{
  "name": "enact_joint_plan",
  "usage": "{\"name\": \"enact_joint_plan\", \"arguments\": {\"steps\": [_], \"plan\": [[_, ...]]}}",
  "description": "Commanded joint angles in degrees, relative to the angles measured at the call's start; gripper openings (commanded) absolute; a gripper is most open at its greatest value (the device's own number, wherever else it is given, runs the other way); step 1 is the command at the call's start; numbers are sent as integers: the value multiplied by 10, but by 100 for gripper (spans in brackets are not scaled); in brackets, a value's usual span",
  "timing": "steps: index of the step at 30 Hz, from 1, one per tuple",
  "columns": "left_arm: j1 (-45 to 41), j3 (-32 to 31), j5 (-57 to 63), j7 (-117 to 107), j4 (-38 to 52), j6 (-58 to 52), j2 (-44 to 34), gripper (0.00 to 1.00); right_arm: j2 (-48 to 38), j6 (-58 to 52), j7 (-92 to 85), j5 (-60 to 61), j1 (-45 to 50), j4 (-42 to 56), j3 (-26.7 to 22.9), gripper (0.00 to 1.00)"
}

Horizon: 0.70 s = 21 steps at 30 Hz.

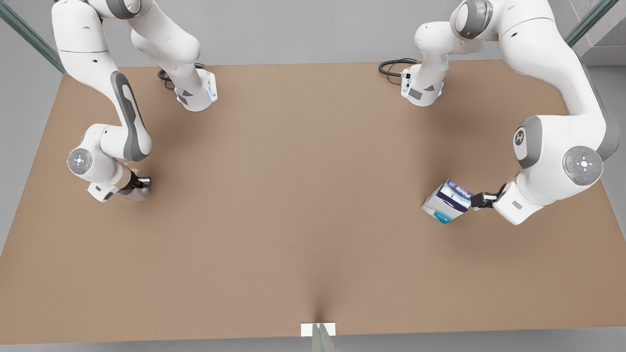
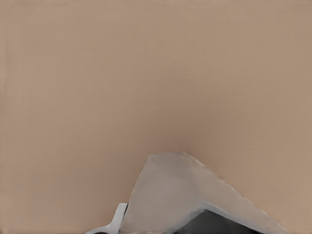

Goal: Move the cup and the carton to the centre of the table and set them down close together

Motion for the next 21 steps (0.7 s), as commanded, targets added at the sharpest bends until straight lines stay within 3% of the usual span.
{"name": "enact_joint_plan", "arguments": {"steps": [1,4,7,13,16,21], "plan": [[0,0,1,0,0,0,0,100,1,-6,10,-1,1,8,15,21],[0,0,0,-3,0,0,0,100,12,-13,111,0,18,39,84,21],[0,-1,0,-4,0,0,0,100,37,-21,175,1,78,81,103,21],[0,0,1,-8,0,0,3,100,149,-127,364,-5,254,290,104,21],[0,0,1,-9,0,0,3,100,258,-154,494,-50,350,424,103,21],[0,1,2,-15,0,0,7,100,422,-137,543,-93,426,634,91,21]]}}
